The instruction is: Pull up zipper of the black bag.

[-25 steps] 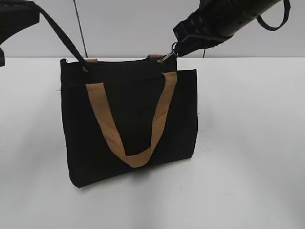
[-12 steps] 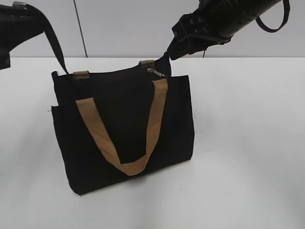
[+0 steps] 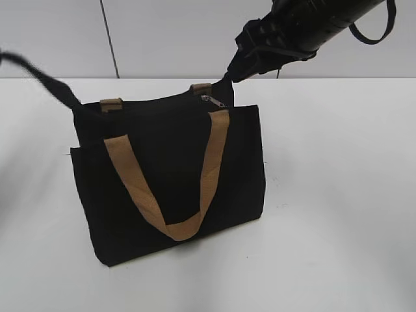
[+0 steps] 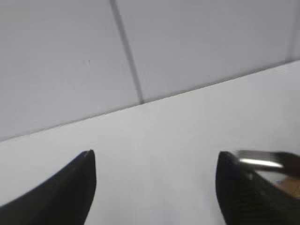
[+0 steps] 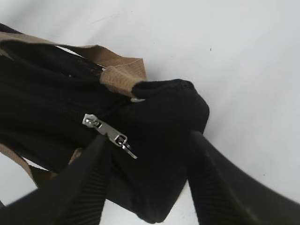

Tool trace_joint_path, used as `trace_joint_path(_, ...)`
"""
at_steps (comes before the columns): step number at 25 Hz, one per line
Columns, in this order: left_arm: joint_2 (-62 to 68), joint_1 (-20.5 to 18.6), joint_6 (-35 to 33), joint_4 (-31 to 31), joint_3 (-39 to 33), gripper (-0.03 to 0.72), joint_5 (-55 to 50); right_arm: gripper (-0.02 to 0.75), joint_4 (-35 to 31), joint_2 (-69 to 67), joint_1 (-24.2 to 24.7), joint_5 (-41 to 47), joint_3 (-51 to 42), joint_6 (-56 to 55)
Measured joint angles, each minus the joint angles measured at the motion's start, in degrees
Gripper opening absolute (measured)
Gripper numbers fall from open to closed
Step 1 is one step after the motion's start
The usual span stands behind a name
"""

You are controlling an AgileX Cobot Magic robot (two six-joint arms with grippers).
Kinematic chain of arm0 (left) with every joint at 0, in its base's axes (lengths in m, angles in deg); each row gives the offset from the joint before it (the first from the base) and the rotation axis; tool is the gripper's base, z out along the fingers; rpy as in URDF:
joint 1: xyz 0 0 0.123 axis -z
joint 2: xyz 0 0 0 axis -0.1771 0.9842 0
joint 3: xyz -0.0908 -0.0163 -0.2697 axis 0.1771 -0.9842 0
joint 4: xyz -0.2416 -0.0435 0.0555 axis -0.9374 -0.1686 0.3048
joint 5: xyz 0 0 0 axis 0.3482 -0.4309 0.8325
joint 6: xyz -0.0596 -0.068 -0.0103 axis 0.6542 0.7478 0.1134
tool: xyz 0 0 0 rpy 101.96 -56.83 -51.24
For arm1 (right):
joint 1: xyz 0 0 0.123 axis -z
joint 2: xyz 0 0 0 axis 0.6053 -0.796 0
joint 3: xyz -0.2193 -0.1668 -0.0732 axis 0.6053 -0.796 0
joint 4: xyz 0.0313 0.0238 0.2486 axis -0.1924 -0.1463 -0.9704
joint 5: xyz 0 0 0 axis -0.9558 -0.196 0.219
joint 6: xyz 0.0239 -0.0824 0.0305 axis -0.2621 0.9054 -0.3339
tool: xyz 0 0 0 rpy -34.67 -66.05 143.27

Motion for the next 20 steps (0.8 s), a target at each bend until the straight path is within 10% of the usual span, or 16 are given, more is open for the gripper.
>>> trace_joint_path(9, 0.7, -0.1, -1.0, -26.4, 0.0, 0.574, -27.5, 0.404, 1.6, 0.0, 0.0, 0.7, 0.0, -0.1)
trace_joint_path(16, 4.6, -0.1, -34.1, -64.7, 4.9, 0.573, -43.2, 0.404, 4.5, 2.2, 1.9, 4.0, 0.0, -3.4)
trace_joint_path(20, 7.9, -0.1, -45.8, -73.8, 10.9, 0.573, -54.4, 0.404, 4.6, 4.0, 7.5, 9.4, 0.0, -10.1)
